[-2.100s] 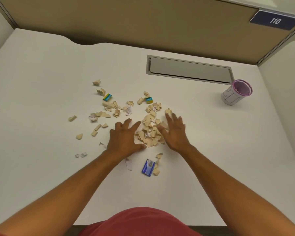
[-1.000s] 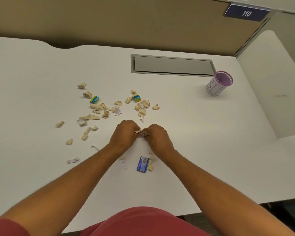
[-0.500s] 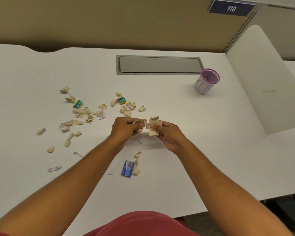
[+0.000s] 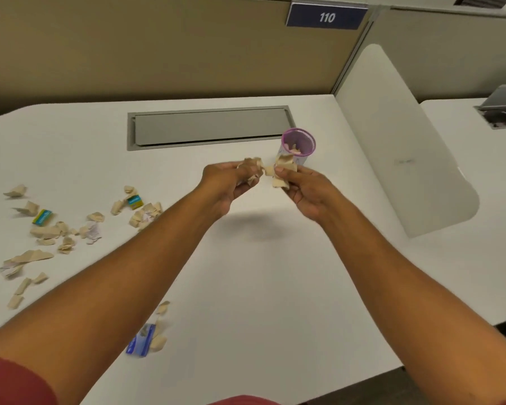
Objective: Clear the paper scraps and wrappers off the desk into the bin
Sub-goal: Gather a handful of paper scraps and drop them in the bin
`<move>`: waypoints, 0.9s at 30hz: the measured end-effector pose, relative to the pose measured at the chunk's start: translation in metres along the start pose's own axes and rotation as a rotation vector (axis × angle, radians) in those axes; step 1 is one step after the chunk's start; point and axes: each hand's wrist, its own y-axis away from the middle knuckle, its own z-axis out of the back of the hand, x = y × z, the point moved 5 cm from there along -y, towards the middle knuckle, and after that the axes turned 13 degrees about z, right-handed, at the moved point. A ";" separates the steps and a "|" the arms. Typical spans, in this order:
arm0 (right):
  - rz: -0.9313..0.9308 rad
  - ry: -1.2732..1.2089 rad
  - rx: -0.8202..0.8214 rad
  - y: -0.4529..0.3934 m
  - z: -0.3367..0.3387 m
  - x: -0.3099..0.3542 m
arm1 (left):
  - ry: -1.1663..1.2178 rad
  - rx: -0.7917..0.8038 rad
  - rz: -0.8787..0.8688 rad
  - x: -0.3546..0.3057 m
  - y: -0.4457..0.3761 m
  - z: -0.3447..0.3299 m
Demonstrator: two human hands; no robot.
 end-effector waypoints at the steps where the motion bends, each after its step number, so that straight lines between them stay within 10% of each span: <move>1: 0.025 0.016 -0.011 -0.013 0.006 0.014 | 0.002 -0.005 -0.005 -0.009 -0.008 -0.017; 12: 0.135 0.858 -0.222 -0.112 0.039 0.092 | -0.416 -0.326 0.002 -0.060 -0.079 -0.130; 27: 0.145 1.317 0.157 -0.127 0.021 0.110 | -0.417 -0.179 0.195 -0.082 -0.066 -0.156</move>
